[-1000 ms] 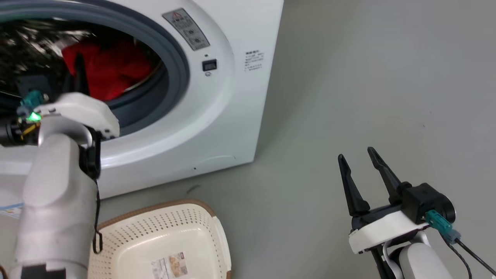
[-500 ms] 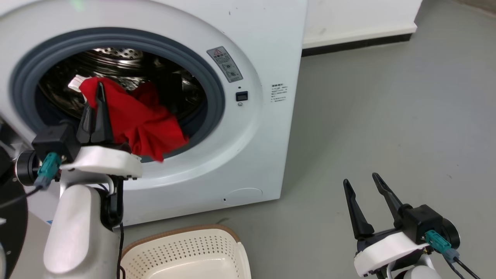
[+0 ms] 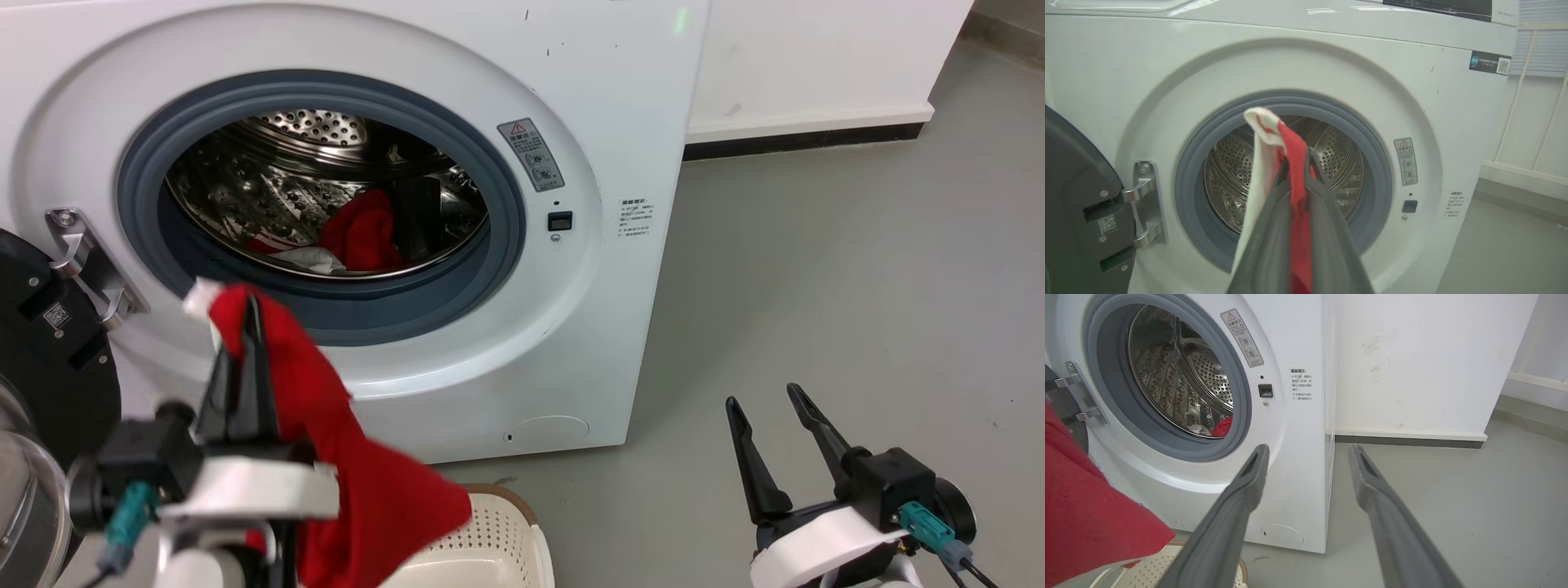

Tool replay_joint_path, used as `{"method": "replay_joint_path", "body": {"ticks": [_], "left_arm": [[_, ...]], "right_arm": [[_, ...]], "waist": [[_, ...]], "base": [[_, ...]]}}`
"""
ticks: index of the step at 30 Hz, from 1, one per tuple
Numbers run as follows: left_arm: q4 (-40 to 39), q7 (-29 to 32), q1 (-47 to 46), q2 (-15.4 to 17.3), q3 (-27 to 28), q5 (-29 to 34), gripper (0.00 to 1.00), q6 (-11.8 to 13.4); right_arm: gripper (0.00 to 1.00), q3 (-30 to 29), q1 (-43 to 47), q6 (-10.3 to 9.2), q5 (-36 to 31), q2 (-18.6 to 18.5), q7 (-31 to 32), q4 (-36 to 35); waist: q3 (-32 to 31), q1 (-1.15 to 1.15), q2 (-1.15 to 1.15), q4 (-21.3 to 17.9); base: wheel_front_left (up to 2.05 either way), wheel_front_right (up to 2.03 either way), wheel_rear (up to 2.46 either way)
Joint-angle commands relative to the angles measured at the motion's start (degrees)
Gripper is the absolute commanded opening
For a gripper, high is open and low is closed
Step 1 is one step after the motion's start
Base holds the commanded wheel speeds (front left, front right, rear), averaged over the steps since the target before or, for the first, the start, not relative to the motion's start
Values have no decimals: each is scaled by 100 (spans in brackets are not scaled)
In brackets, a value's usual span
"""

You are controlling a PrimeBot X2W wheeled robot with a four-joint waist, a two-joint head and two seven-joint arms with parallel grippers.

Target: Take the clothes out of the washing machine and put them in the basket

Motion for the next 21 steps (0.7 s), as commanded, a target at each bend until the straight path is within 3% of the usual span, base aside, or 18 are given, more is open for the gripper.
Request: {"method": "replay_joint_path", "body": {"ticks": [1, 6, 11, 21], "left_arm": [[-55, 43, 312, -55, -28, -55, 0, 72], [261, 126, 1035, -219, -198, -286, 0, 176], [1337, -16, 1277, -312, -383, -565, 0, 123], [4174, -425, -8, -364, -631, -825, 0, -72]], "right_arm": [[100, -3, 70, -4, -8, 8, 14, -52], [100, -62, 33, -4, -38, 8, 19, -141], [100, -73, -94, -4, -37, 8, 9, -172], [100, 35, -531, -4, -97, 7, -17, -244]], "waist": [[26, 1, 0, 19], [224, 1, 0, 124], [474, 1, 0, 245], [1403, 1, 0, 369]], "base": [[0, 0, 0], [0, 0, 0], [0, 0, 0], [0, 0, 0]]}}
